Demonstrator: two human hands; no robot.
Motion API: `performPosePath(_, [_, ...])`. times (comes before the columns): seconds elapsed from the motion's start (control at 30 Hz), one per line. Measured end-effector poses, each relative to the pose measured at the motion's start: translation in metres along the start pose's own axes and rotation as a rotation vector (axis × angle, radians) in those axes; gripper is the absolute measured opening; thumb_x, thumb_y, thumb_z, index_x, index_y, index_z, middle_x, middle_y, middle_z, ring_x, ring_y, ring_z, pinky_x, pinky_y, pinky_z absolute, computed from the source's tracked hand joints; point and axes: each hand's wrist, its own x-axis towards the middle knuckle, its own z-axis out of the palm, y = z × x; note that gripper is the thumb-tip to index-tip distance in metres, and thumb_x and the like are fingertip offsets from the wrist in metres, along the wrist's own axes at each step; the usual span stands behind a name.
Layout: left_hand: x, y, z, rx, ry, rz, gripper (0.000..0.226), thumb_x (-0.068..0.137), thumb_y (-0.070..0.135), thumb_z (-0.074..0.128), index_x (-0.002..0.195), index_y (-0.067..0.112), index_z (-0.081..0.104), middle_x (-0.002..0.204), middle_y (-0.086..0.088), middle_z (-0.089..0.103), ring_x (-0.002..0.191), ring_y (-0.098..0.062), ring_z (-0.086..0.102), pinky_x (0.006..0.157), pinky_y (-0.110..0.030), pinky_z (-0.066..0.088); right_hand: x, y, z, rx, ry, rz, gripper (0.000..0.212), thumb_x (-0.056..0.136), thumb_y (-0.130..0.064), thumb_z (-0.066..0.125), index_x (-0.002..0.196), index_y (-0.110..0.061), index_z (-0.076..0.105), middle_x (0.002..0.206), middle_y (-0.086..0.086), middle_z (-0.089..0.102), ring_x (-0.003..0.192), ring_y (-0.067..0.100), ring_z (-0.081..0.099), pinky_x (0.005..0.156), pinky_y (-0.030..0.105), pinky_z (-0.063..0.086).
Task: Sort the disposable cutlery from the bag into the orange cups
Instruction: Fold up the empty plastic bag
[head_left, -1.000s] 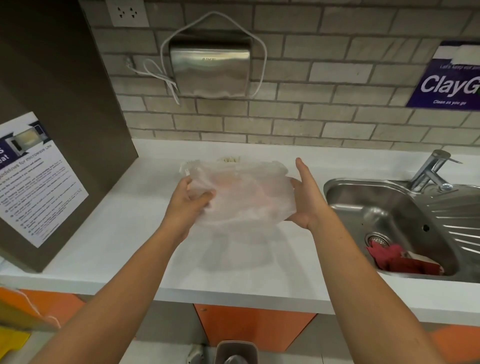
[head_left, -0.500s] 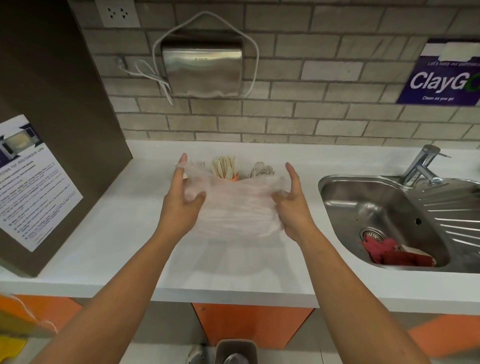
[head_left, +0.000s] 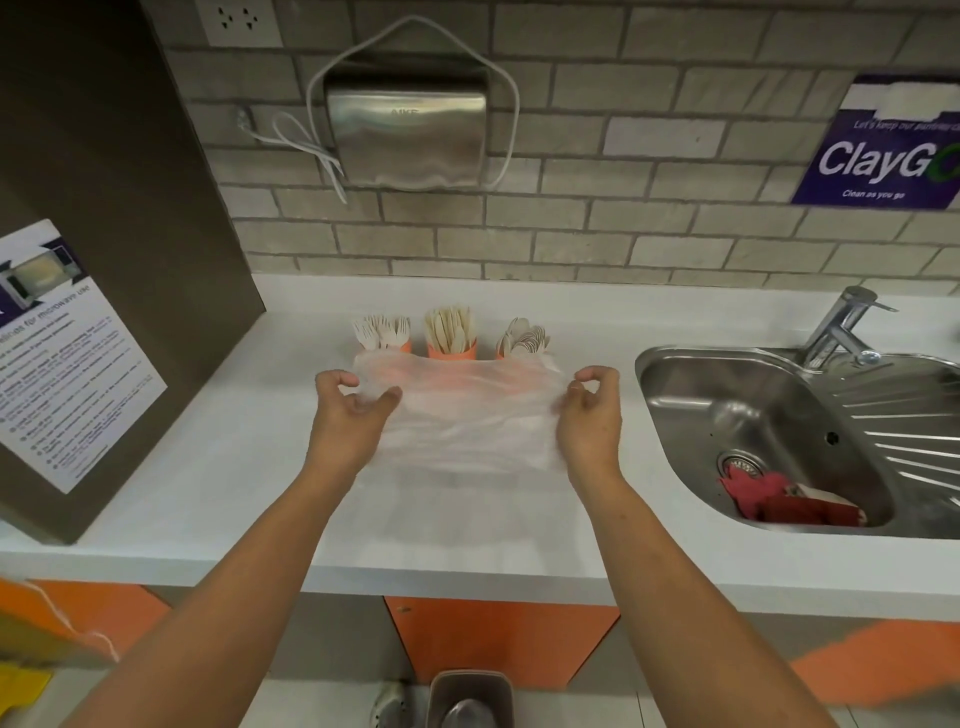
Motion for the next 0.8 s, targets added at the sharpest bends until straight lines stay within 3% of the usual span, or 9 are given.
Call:
performPosePath(0.07, [-0.001, -0.001, -0.004, -0.007, -0.159, 0.048, 0.037, 0.092, 0.042, 0.076, 0.116, 0.040, 0.048, 0.122, 0.007, 0.055, 0.096, -0.021, 0.059, 0.074, -0.033, 0.050, -0.001, -0.002, 0.000, 0.031, -0.122, -0.020, 0.028, 0.102, -0.006, 0.037, 0.104, -0.027, 0.056, 0.086, 0.001, 0.061, 0.064, 0.014, 0.048, 0.060, 0.026, 0.038])
performPosePath(0.2, [-0.008, -0.003, -0.009, -0.033, -0.379, 0.102, 0.024, 0.097, 0.022, 0.073, 0.114, 0.039, 0.071, 0.140, 0.015, 0.057, 0.120, -0.018, 0.060, 0.078, -0.024, 0.054, -0.002, -0.008, -0.007, 0.067, -0.337, -0.004, 0.016, 0.104, -0.030, 0.055, 0.112, -0.041, 0.062, 0.104, -0.010, 0.057, 0.079, 0.009, 0.052, 0.061, 0.023, 0.042])
performPosePath(0.33, [-0.012, 0.003, -0.009, 0.060, -0.264, 0.189, 0.035, 0.095, 0.019, 0.075, 0.126, 0.036, 0.071, 0.129, 0.003, 0.058, 0.073, -0.002, 0.059, 0.057, -0.019, 0.050, 0.005, 0.002, -0.012, 0.049, -0.332, -0.113, 0.030, 0.096, -0.009, 0.065, 0.114, -0.033, 0.067, 0.097, -0.011, 0.058, 0.079, 0.002, 0.052, 0.068, 0.016, 0.044])
performPosePath(0.4, [-0.011, 0.008, -0.010, 0.098, -0.265, 0.208, 0.051, 0.091, 0.022, 0.080, 0.138, 0.034, 0.064, 0.130, 0.004, 0.056, 0.082, -0.001, 0.060, 0.053, -0.013, 0.049, 0.011, 0.004, -0.014, 0.060, -0.294, -0.109, 0.031, 0.097, -0.009, 0.063, 0.120, -0.029, 0.068, 0.102, -0.009, 0.065, 0.083, 0.005, 0.057, 0.081, 0.022, 0.047])
performPosePath(0.47, [-0.010, 0.012, -0.012, 0.105, -0.300, 0.208, 0.072, 0.085, 0.023, 0.086, 0.149, 0.032, 0.055, 0.137, 0.008, 0.054, 0.115, -0.006, 0.056, 0.062, -0.005, 0.048, 0.016, 0.004, -0.015, 0.010, -0.272, -0.102, 0.031, 0.098, -0.014, 0.063, 0.126, -0.029, 0.067, 0.096, -0.011, 0.065, 0.082, 0.008, 0.057, 0.081, 0.026, 0.047])
performPosePath(0.53, [-0.007, 0.015, -0.014, 0.116, -0.327, 0.192, 0.091, 0.076, 0.026, 0.092, 0.155, 0.032, 0.046, 0.144, 0.015, 0.050, 0.134, -0.007, 0.043, 0.088, -0.005, 0.043, 0.018, 0.004, -0.016, -0.029, -0.256, -0.094, 0.029, 0.099, -0.017, 0.062, 0.126, -0.027, 0.067, 0.091, -0.011, 0.063, 0.082, 0.011, 0.058, 0.080, 0.028, 0.049])
performPosePath(0.6, [-0.003, 0.017, -0.017, 0.081, -0.376, 0.156, 0.109, 0.067, 0.029, 0.095, 0.160, 0.030, 0.038, 0.150, 0.020, 0.045, 0.141, -0.005, 0.034, 0.106, -0.017, 0.036, 0.019, 0.006, -0.017, -0.001, -0.257, -0.037, 0.025, 0.099, -0.019, 0.063, 0.122, -0.028, 0.069, 0.107, -0.006, 0.068, 0.101, 0.019, 0.064, 0.085, 0.033, 0.053])
performPosePath(0.67, [0.002, 0.017, -0.020, 0.088, -0.431, 0.125, 0.123, 0.058, 0.036, 0.098, 0.162, 0.031, 0.033, 0.156, 0.021, 0.040, 0.146, -0.007, 0.032, 0.107, -0.021, 0.035, 0.020, 0.008, -0.021, 0.047, -0.294, 0.023, 0.028, 0.097, -0.022, 0.066, 0.123, -0.033, 0.069, 0.125, -0.009, 0.067, 0.119, 0.022, 0.062, 0.085, 0.033, 0.053])
performPosePath(0.8, [0.008, 0.024, -0.028, 0.332, -0.471, 0.120, 0.127, 0.055, 0.040, 0.100, 0.162, 0.035, 0.031, 0.159, 0.010, 0.039, 0.142, -0.015, 0.042, 0.110, -0.027, 0.040, 0.022, 0.000, -0.037, 0.137, -0.528, 0.015, 0.056, 0.090, -0.018, 0.078, 0.136, -0.042, 0.059, 0.144, -0.016, 0.052, 0.137, 0.008, 0.049, 0.109, 0.036, 0.048])
